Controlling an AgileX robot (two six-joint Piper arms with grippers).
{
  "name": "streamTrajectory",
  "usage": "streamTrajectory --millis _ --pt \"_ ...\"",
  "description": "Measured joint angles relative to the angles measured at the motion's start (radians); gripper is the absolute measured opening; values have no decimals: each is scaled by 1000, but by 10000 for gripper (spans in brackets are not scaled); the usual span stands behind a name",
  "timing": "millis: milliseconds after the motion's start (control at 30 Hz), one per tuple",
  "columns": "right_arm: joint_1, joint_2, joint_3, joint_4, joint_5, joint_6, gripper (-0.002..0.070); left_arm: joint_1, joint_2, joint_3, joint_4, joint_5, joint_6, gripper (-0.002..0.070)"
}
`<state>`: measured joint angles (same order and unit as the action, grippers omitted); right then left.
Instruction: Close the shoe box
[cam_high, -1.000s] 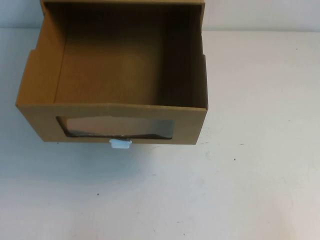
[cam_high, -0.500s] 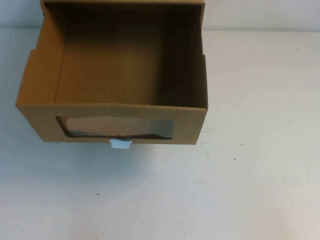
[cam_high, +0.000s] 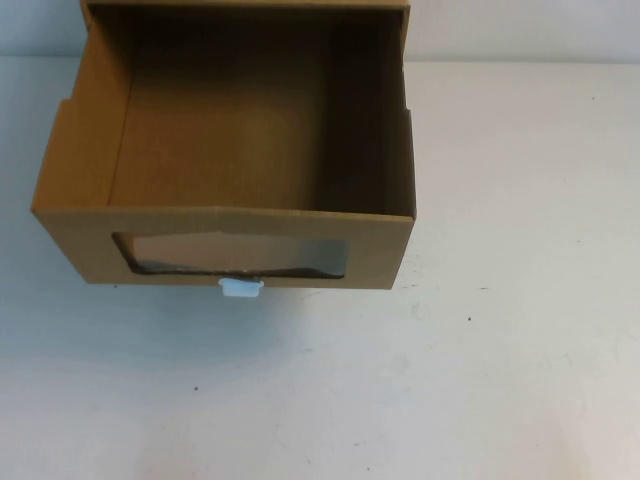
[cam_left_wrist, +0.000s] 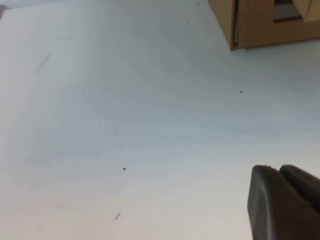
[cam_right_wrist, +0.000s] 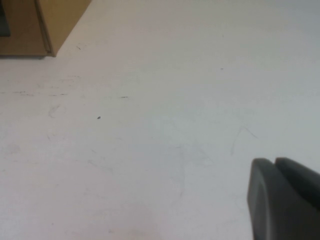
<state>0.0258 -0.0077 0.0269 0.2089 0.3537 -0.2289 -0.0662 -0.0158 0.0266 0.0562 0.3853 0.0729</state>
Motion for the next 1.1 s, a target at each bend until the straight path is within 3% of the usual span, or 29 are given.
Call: streamTrajectory --millis 300,467,600,867,1100 --pt "0 0 0 0 0 0 -13 0 0 0 20 0 0 -6" --pt "0 0 0 0 0 0 -13 0 0 0 178 -49 3 -5" --pt "0 0 0 0 0 0 -13 0 0 0 228 -95 0 -6" --pt "0 0 0 0 0 0 -13 0 0 0 -141 -211 -349 -6" --pt "0 0 0 0 0 0 -13 0 0 0 -248 -308 -442 -6"
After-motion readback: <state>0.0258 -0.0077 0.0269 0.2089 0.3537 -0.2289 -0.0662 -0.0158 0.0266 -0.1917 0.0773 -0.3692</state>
